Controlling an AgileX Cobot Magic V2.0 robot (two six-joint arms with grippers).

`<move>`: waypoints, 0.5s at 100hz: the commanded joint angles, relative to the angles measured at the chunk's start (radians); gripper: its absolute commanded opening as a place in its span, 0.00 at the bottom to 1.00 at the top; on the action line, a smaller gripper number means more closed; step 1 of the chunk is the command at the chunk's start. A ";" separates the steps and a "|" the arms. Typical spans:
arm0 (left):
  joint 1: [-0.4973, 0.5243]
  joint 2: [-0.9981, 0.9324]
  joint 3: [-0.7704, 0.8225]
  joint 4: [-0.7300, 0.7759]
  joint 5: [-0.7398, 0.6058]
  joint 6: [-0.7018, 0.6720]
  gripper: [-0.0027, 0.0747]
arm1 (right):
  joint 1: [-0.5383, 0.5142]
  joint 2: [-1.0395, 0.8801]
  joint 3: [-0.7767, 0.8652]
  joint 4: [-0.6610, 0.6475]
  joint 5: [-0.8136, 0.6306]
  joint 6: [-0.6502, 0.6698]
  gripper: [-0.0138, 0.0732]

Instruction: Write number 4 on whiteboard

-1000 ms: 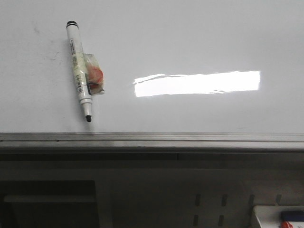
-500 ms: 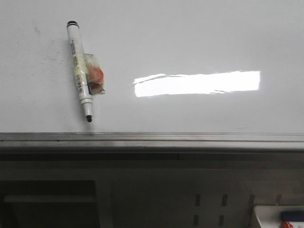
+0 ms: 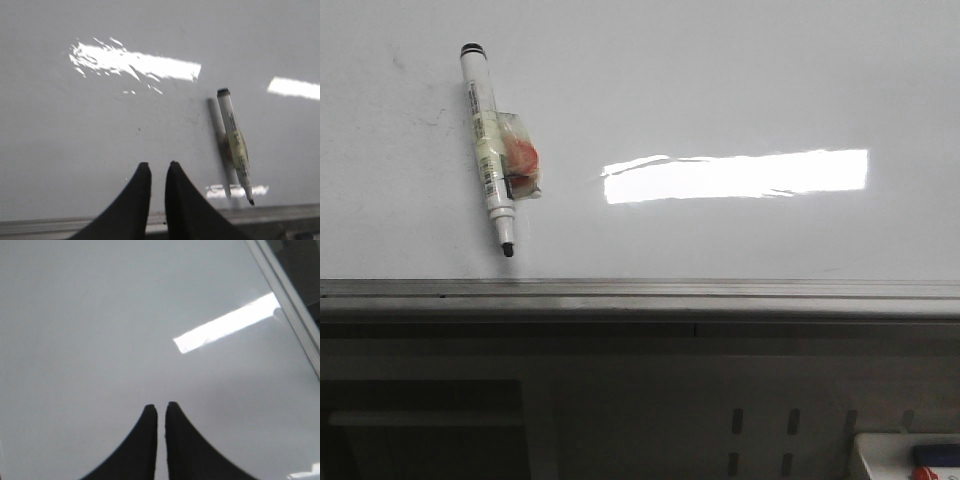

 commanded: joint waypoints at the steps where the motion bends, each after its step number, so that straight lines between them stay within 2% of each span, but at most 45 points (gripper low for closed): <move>1: -0.002 0.130 -0.113 0.005 0.044 0.005 0.39 | 0.025 0.076 -0.105 -0.010 0.012 -0.091 0.34; 7: -0.002 0.227 -0.161 -0.039 0.096 0.007 0.61 | 0.042 0.117 -0.140 -0.010 0.042 -0.091 0.43; 14: -0.002 0.306 -0.204 -0.116 0.159 0.057 0.69 | 0.059 0.156 -0.172 -0.008 0.078 -0.091 0.52; 22: -0.002 0.392 -0.224 -0.258 0.215 0.182 0.62 | 0.082 0.202 -0.194 -0.008 0.114 -0.091 0.56; 32: -0.031 0.485 -0.224 -0.427 0.197 0.286 0.50 | 0.112 0.253 -0.201 -0.008 0.116 -0.093 0.56; 39: -0.066 0.542 -0.226 -0.492 0.164 0.327 0.48 | 0.131 0.276 -0.201 -0.008 0.105 -0.093 0.56; 50: -0.140 0.631 -0.240 -0.501 0.140 0.335 0.48 | 0.153 0.301 -0.201 -0.008 0.091 -0.093 0.56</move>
